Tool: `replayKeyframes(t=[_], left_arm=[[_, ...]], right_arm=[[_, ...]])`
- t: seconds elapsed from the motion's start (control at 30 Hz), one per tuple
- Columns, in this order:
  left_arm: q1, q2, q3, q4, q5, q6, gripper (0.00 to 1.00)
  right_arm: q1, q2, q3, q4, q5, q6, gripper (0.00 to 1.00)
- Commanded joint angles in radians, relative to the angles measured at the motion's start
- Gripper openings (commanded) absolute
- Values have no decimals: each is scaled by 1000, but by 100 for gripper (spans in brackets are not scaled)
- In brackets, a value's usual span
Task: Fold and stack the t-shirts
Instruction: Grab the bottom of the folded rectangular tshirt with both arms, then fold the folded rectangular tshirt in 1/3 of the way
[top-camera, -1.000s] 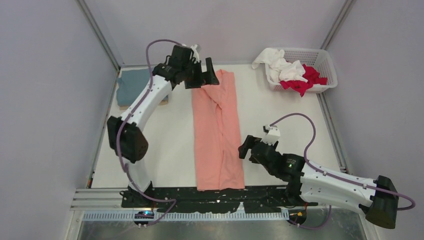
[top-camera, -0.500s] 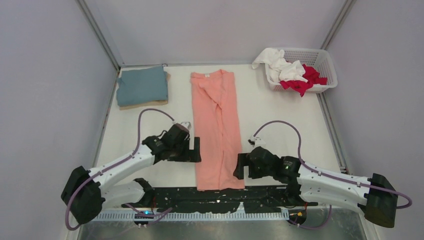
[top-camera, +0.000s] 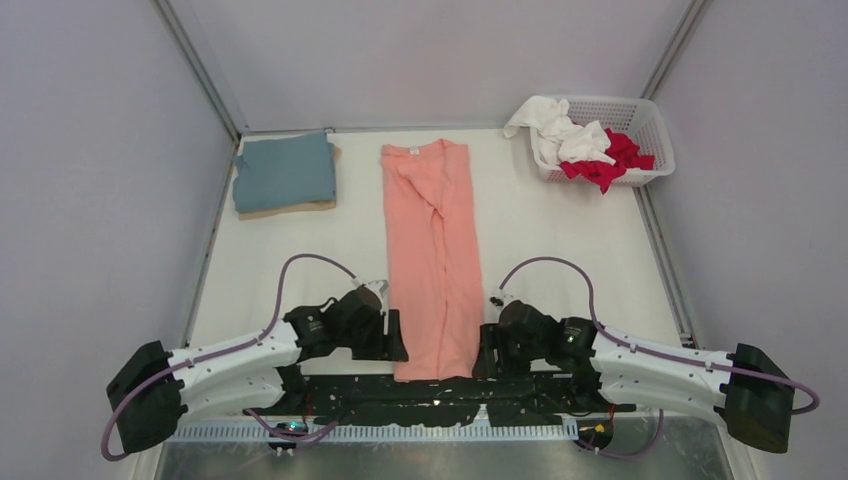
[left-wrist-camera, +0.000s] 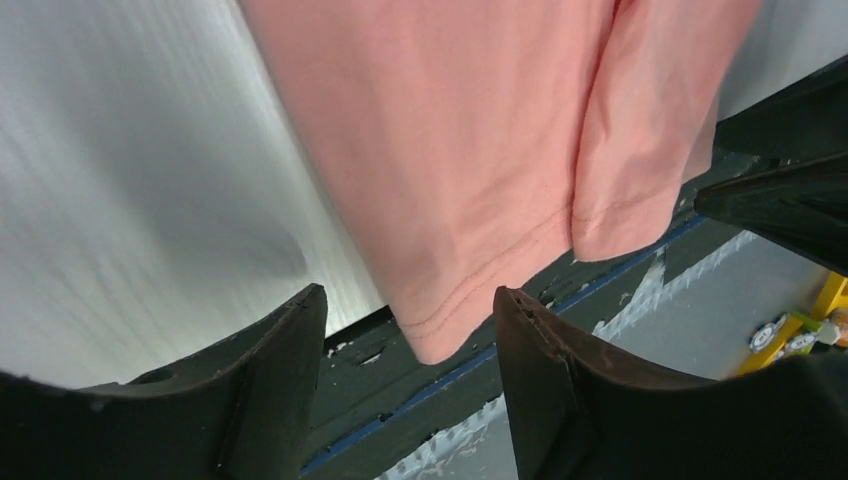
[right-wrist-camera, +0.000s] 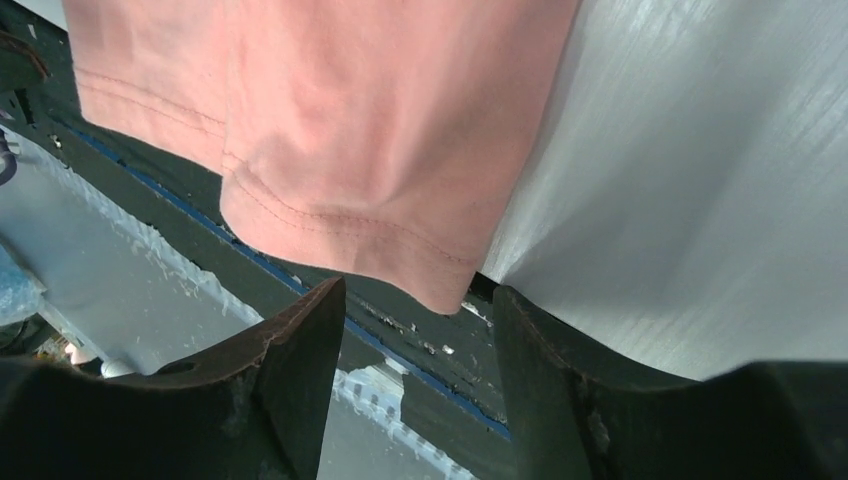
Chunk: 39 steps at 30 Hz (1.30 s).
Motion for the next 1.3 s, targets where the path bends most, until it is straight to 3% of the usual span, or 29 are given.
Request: replayKeyframes(t=[0.0,0.13,0.23,0.37,0.4,0.47,0.53,0.8,0.97,1.1,1.27], left_arm=[[-17,67,-1,134,110,-8,58],[-39,143,10,141,181,9,40],[-46,156,0,119,191,12,32],[-47,150,14,84,150,20,5],[-46,148,19,73,134,21,0],[-46,138,18,73,120,24,0],[-47,117,4,85,139,21,0],[-48,-100,-113,146,224,-31,0],[-38,-50,-50,200,206,16,0],[59,36,22,232,283,76,0],[221,98,95,241,336,140,0]], right_arm=[[6,11,-12,27,-8,22,60],[6,14,-32,68,18,40,51],[5,19,-50,90,25,53,48],[5,20,-80,153,7,71,32],[6,20,-82,159,2,71,24],[6,12,-85,153,-8,63,11],[5,-17,-92,131,-8,67,6],[6,-215,-144,55,-56,87,6],[6,-268,-86,67,6,28,6],[-24,-203,12,72,84,-45,6],[-160,-89,110,104,86,-157,6]])
